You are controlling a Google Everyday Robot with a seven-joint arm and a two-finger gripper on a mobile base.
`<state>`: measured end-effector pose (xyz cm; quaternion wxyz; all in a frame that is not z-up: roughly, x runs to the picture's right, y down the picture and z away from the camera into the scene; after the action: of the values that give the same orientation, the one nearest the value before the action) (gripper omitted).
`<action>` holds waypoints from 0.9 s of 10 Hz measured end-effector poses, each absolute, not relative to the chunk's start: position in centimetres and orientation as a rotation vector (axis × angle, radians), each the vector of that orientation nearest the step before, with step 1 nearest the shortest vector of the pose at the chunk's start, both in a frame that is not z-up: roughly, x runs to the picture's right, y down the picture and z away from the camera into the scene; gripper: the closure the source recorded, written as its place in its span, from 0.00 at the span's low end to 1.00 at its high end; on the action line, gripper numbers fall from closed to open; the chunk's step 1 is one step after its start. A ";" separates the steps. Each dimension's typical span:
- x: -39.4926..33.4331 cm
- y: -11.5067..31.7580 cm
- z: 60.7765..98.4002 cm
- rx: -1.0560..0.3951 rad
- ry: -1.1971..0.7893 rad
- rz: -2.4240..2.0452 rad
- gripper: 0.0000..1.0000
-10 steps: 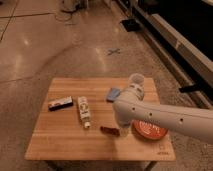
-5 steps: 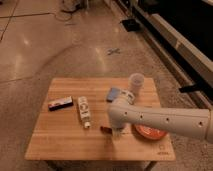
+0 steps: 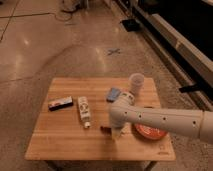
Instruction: Place the pepper in the ceramic cup
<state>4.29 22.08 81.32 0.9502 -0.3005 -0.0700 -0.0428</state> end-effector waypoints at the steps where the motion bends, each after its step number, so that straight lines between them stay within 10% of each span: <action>1: 4.5 22.2 81.7 -0.612 -0.137 -0.089 0.41; 6: 5.4 21.7 82.0 -0.620 -0.142 -0.066 0.92; 9: 5.5 19.2 79.7 -0.593 -0.210 -0.075 1.00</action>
<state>5.47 19.17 79.67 0.9503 -0.2914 -0.1031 -0.0370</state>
